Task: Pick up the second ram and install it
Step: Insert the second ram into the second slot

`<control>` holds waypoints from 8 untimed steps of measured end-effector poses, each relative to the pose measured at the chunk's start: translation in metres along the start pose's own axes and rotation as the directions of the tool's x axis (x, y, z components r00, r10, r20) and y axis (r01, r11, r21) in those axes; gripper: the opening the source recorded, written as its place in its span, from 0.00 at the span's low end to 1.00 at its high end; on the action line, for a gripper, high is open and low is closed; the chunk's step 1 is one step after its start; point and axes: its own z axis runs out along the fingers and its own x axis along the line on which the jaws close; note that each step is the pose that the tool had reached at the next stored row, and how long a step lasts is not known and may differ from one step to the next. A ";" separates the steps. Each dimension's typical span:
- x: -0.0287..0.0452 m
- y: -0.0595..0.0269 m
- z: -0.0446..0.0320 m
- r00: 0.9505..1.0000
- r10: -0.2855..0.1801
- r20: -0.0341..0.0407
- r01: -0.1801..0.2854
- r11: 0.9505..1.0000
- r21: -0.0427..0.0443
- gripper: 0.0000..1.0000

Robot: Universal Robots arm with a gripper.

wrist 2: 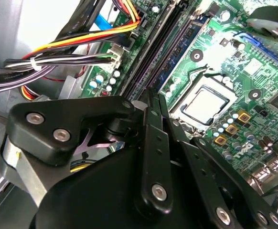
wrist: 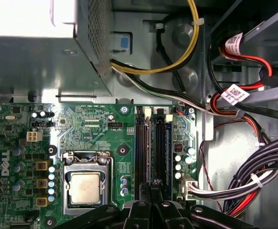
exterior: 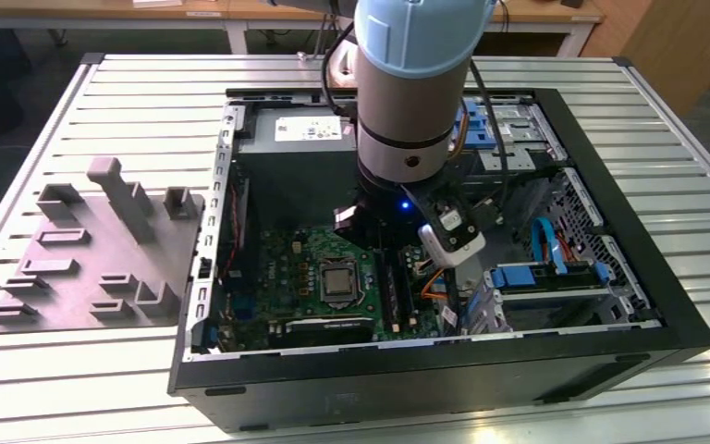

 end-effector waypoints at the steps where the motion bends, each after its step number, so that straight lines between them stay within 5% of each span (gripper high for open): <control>1: 0.0000 -0.0004 0.0002 1.000 0.000 0.000 0.000 1.000 0.000 0.11; 8: 0.0002 -0.0006 0.0026 1.000 0.000 0.000 0.000 1.000 0.000 0.11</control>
